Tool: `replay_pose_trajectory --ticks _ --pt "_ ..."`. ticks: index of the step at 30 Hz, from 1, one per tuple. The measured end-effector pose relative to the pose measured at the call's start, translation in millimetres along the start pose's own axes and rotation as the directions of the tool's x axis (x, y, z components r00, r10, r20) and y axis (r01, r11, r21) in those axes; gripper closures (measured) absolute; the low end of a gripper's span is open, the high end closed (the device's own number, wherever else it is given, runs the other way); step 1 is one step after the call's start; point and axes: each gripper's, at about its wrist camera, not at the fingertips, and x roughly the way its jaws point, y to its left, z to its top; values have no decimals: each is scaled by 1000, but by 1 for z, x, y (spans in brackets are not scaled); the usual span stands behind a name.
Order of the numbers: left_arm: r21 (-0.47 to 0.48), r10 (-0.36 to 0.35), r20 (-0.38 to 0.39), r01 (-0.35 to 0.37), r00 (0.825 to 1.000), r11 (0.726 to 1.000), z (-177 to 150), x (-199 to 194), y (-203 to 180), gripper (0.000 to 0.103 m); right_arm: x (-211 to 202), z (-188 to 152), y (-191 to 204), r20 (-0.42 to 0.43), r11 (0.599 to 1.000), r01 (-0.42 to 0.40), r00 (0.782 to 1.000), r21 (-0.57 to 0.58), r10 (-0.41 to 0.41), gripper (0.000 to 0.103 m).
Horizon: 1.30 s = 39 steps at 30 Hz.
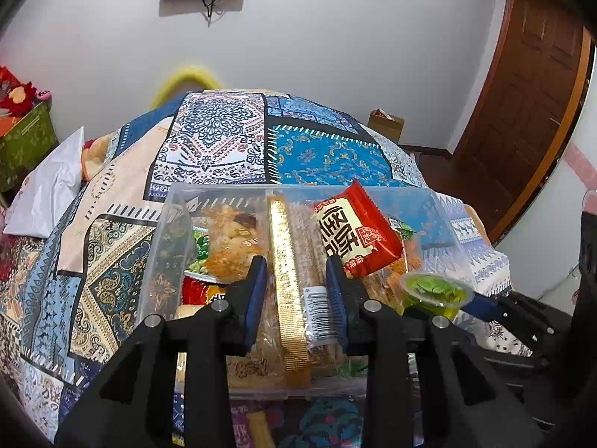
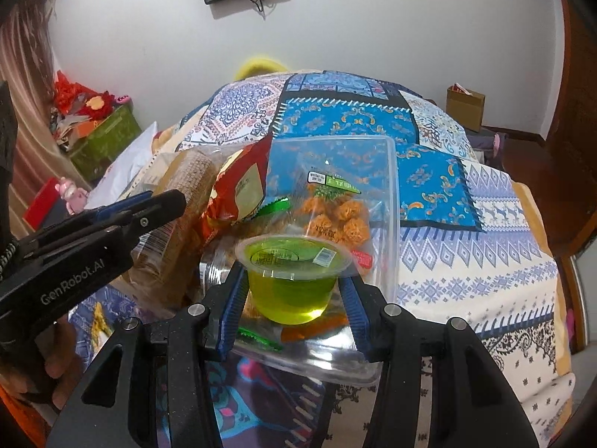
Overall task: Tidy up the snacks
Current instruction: 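Lower the wafer pack into the box with the left gripper while the right lowers the jelly cup in, then open both grippers and withdraw them from the clear box, then grasp the yellow Kaka snack bag with the left gripper while the right grasps the purple-label coconut roll pack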
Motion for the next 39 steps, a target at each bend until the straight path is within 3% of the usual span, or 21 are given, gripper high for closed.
replay_pose_trajectory --ticks 8,11,13,20,31,39 --pt "22 -10 51 9 999 1000 3 -36 1 56 -5 -9 1 -45 1000 -5 999 7 5 56" --pt "27 -22 60 21 998 999 2 -53 4 54 -12 -11 3 -39 1000 -8 999 2 8 51" --pt "27 -29 63 27 998 999 0 -64 8 52 -16 -11 2 -32 1000 0 1000 8 1 41" --pt "55 -1 73 -3 997 998 -16 -98 25 43 -44 -10 4 27 999 -12 1000 31 11 37" --pt "29 70 -40 -69 997 997 -70 -109 78 42 -58 -27 53 42 998 -23 999 -58 25 36" --pt "-29 66 -167 -72 984 997 -107 -72 98 42 -20 -61 83 -79 995 -80 994 -66 74 36"
